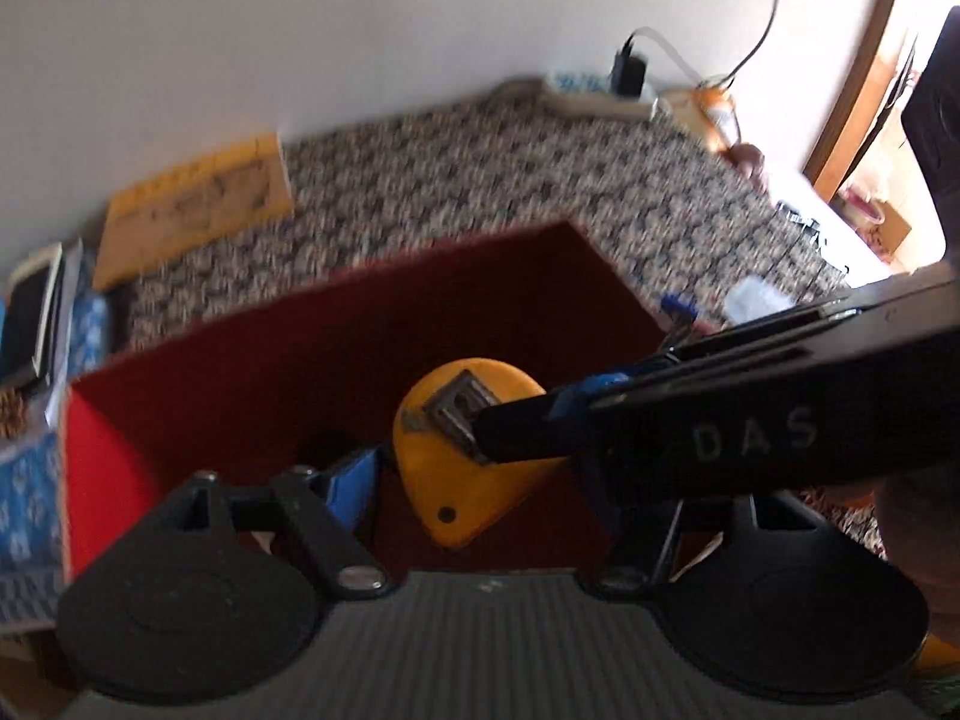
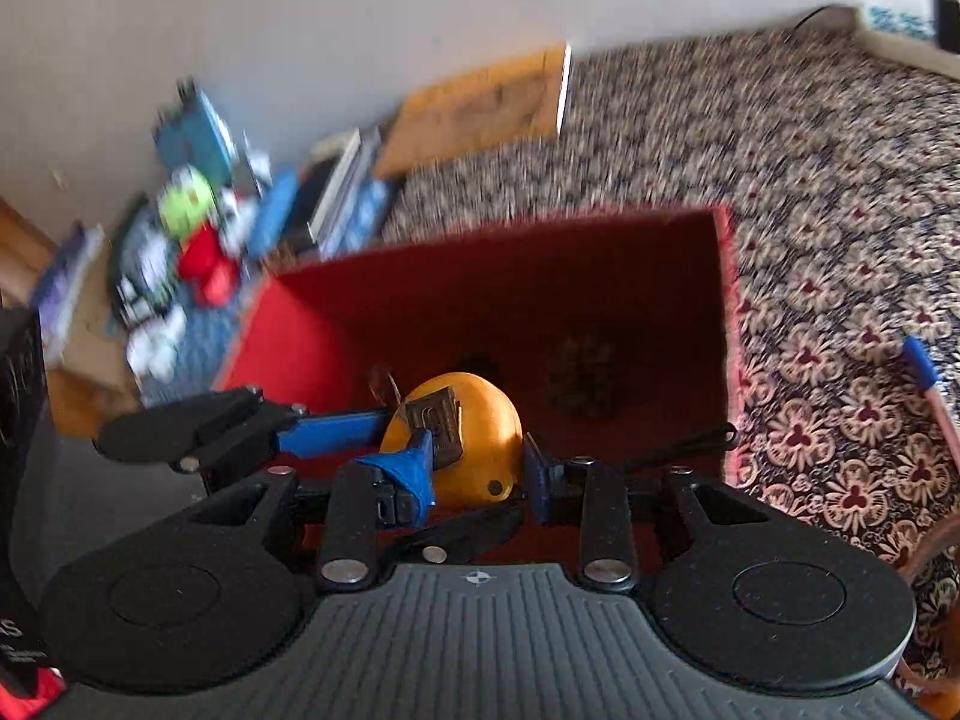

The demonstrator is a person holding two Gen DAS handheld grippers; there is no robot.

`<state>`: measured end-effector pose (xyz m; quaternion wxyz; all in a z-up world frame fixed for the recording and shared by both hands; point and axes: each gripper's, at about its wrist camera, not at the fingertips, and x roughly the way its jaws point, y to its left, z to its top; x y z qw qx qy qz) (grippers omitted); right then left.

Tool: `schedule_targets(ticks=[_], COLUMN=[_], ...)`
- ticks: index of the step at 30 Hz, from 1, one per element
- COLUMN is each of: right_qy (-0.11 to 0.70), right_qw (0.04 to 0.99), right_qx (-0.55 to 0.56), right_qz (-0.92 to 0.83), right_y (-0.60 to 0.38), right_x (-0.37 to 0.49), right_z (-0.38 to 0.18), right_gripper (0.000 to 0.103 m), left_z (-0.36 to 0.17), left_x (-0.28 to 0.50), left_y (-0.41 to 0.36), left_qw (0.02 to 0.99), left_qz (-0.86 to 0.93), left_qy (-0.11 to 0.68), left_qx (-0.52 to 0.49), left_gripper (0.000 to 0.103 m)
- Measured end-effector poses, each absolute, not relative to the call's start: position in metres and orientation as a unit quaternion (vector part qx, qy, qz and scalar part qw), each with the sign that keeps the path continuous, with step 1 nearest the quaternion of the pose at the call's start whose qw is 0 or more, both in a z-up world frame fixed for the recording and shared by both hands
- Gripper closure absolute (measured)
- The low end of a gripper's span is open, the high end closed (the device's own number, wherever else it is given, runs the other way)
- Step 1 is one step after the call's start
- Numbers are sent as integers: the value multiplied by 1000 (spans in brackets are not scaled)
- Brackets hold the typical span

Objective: Organize rigid objects
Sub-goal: 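Lift the orange tape measure with the right gripper over the red box, then lower the tape measure into the red box beside the black oval object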

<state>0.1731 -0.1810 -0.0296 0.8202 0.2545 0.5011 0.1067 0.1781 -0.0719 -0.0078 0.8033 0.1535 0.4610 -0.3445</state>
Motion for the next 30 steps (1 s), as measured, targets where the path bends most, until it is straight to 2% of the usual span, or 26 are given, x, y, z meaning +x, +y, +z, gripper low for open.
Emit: schedule_targets(ticks=[6, 10, 15, 30], right_qy=[572, 588, 586, 560], right_qw=[770, 756, 763, 776], right_qx=[255, 259, 242, 265], right_qz=[122, 126, 121, 119], right_y=[-172, -168, -162, -167], right_x=[201, 207, 204, 203], right_z=[-57, -65, -68, -69], right_gripper=[87, 87, 87, 87], left_z=[-39, -52, -58, -53], left_x=[200, 211, 217, 205], left_y=[-72, -69, -69, -70], left_qw=[770, 746, 739, 760], left_qz=[-315, -304, -295, -279], left_qy=[532, 574, 586, 560], left_qx=[159, 147, 152, 177], left_gripper=[37, 37, 38, 36])
